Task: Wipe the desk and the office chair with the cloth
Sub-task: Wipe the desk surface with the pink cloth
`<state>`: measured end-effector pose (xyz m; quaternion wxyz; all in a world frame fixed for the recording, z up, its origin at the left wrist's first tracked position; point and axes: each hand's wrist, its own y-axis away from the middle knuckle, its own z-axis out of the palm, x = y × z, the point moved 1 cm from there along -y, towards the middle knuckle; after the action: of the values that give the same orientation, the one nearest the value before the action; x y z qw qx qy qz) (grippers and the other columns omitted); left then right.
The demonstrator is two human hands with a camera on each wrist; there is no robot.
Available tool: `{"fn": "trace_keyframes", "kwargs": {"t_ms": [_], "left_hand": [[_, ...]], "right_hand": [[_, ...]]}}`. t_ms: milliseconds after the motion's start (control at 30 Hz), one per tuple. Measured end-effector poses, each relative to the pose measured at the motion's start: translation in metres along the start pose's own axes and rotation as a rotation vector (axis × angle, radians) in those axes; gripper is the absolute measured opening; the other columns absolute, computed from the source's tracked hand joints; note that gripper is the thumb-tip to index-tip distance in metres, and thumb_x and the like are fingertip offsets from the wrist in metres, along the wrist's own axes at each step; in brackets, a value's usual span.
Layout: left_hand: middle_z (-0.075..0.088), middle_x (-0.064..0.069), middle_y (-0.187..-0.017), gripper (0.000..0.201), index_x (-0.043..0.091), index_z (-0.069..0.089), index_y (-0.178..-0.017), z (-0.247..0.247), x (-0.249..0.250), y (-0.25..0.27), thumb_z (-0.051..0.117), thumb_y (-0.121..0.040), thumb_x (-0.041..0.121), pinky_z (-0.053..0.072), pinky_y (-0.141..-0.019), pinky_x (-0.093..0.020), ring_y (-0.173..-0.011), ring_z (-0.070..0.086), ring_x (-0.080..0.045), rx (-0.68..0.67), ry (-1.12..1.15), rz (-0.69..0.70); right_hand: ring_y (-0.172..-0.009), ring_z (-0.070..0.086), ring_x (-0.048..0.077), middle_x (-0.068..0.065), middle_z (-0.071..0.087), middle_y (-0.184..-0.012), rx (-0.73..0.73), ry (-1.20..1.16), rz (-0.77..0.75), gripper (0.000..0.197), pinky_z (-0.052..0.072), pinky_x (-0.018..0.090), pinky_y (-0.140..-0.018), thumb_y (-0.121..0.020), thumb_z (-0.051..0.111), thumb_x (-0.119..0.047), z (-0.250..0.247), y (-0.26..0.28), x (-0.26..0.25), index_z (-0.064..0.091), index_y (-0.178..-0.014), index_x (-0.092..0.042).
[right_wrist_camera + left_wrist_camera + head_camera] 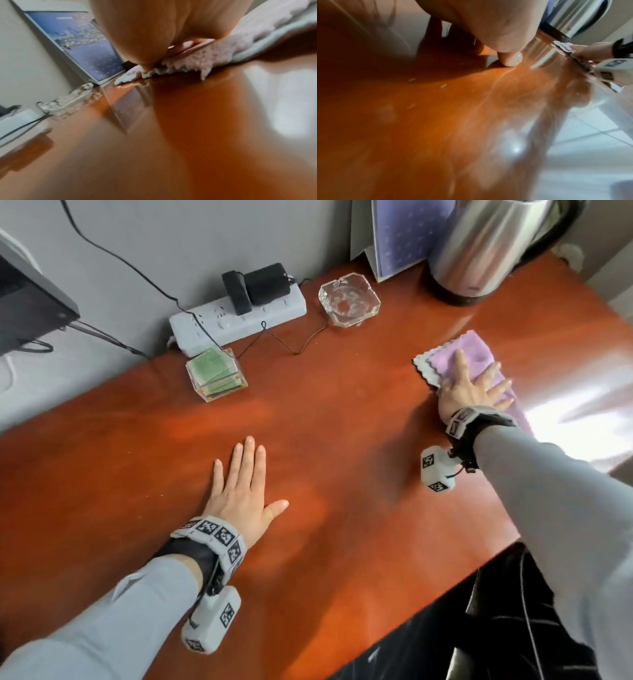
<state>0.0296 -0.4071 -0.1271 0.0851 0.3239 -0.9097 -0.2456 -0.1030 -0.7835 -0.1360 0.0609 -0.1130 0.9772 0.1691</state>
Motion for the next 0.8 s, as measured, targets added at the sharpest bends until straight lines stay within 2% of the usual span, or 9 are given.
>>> {"fn": "trace_keyframes", "kwargs": {"t_ms": [67,200,367,567,633,700,800], "left_hand": [[-0.042,-0.009,-0.155,0.094,0.011,-0.03,-0.15,-0.008,0.006,-0.014,0.022,-0.096,0.067,-0.005,-0.122,-0.055,-0.148,-0.03,-0.024,-0.025,0.001,-0.033],[-0.045,-0.008,-0.153,0.092,0.012,-0.033,-0.149,-0.016,0.013,-0.031,0.017,-0.096,0.068,-0.007,-0.12,-0.06,-0.146,-0.034,-0.024,-0.05,0.027,-0.068],[-0.045,-0.008,-0.153,0.091,0.012,-0.033,-0.149,-0.014,0.014,-0.031,0.014,-0.095,0.068,-0.007,-0.12,-0.06,-0.146,-0.034,-0.024,-0.03,0.029,-0.066],[-0.039,-0.009,-0.157,0.091,0.012,-0.029,-0.151,-0.011,0.013,-0.029,0.014,-0.094,0.069,-0.006,-0.12,-0.06,-0.148,-0.03,-0.024,0.015,0.037,-0.07],[-0.037,-0.008,-0.158,0.091,0.012,-0.026,-0.152,-0.011,0.013,-0.03,0.017,-0.095,0.069,-0.006,-0.12,-0.06,-0.148,-0.029,-0.024,0.026,0.05,-0.069],[-0.035,-0.008,-0.159,0.092,0.012,-0.024,-0.153,-0.012,0.014,-0.031,0.02,-0.095,0.069,-0.005,-0.12,-0.06,-0.149,-0.027,-0.024,0.038,0.06,-0.07],[-0.032,-0.008,-0.16,0.096,0.012,-0.02,-0.155,-0.017,0.016,-0.031,0.028,-0.095,0.069,-0.003,-0.12,-0.06,-0.15,-0.024,-0.024,0.05,0.071,-0.067]], "right_hand": [[-0.145,-0.01,0.051,0.006,-0.012,-0.164,-0.021,0.005,-0.055,0.053,-0.005,0.067,-0.114,-0.1,0.028,-0.044,0.002,-0.002,-0.031,0.006,-0.147,-0.057],[-0.143,-0.014,0.053,-0.002,-0.013,-0.164,-0.044,0.038,-0.115,0.056,-0.009,0.072,-0.11,-0.099,0.025,-0.044,0.009,-0.004,-0.071,0.002,-0.149,-0.054],[-0.143,-0.017,0.052,-0.003,-0.016,-0.164,-0.11,0.069,-0.212,0.059,-0.012,0.072,-0.109,-0.096,0.023,-0.051,0.011,0.001,-0.104,0.001,-0.151,-0.051],[-0.144,-0.02,0.048,-0.001,-0.019,-0.163,-0.197,0.13,-0.41,0.067,-0.009,0.07,-0.112,-0.096,0.028,-0.056,0.028,0.049,-0.147,-0.004,-0.154,-0.043],[-0.145,-0.018,0.047,0.0,-0.017,-0.163,-0.197,0.157,-0.49,0.066,-0.007,0.069,-0.113,-0.098,0.03,-0.049,0.034,0.073,-0.151,-0.004,-0.154,-0.041],[-0.146,-0.016,0.044,0.002,-0.015,-0.164,-0.217,0.17,-0.625,0.068,-0.004,0.066,-0.115,-0.099,0.034,-0.03,0.039,0.104,-0.149,-0.002,-0.156,-0.036],[-0.149,-0.014,0.034,0.006,-0.009,-0.164,-0.347,0.113,-0.867,0.082,-0.002,0.054,-0.121,-0.088,0.042,-0.001,0.046,0.154,-0.126,0.008,-0.158,-0.026]]}}
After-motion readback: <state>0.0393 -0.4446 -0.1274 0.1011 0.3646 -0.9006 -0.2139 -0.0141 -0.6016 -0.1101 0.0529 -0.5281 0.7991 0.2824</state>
